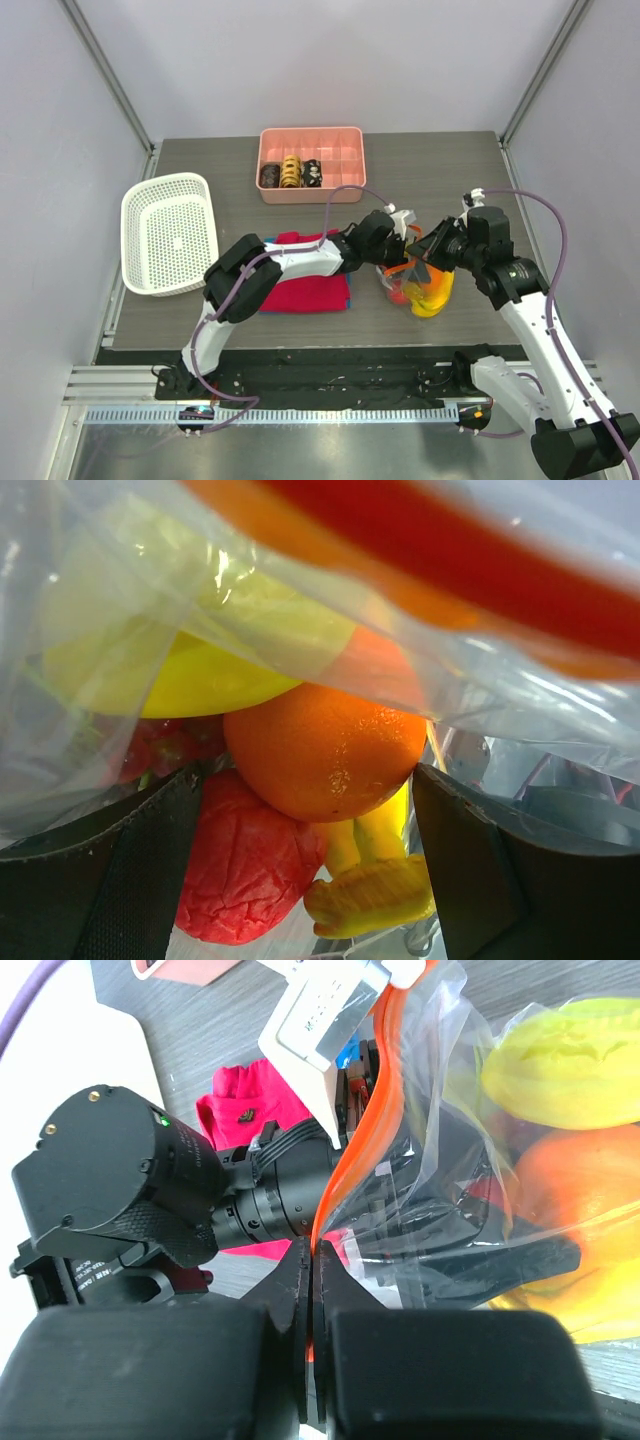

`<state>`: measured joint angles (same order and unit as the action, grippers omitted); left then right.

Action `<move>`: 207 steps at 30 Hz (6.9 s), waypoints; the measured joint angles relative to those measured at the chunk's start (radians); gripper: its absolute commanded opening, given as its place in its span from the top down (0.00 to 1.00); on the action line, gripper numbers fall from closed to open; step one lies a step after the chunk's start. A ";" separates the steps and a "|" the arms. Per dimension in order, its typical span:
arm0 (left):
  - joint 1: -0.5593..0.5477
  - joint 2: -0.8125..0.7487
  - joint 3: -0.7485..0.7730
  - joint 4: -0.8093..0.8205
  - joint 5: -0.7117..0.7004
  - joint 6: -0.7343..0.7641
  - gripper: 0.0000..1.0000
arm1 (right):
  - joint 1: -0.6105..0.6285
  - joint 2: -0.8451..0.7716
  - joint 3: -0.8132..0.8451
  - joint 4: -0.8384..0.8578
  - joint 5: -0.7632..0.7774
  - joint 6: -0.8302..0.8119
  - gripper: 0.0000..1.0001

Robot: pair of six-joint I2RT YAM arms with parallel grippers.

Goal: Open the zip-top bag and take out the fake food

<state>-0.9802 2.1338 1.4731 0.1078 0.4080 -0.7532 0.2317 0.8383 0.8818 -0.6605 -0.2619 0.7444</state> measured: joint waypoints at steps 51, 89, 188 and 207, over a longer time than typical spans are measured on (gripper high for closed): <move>0.063 -0.139 0.301 -0.486 -0.010 0.019 1.00 | 0.002 -0.103 0.050 -0.145 0.275 -0.269 0.99; 1.021 -0.739 -0.336 -0.995 -0.708 -0.029 1.00 | 0.038 0.039 0.163 -0.150 0.170 -0.343 0.99; -0.126 -0.055 0.113 -0.125 -0.595 0.601 0.68 | 0.040 -0.003 0.172 -0.158 0.091 -0.218 0.99; -0.137 0.034 0.220 -0.163 -0.502 0.547 0.36 | 0.039 -0.002 0.171 -0.184 0.082 -0.219 0.99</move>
<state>-1.1172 2.1681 1.6928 -0.0555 -0.0937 -0.2066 0.2707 0.8364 1.0523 -0.8444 -0.1795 0.5251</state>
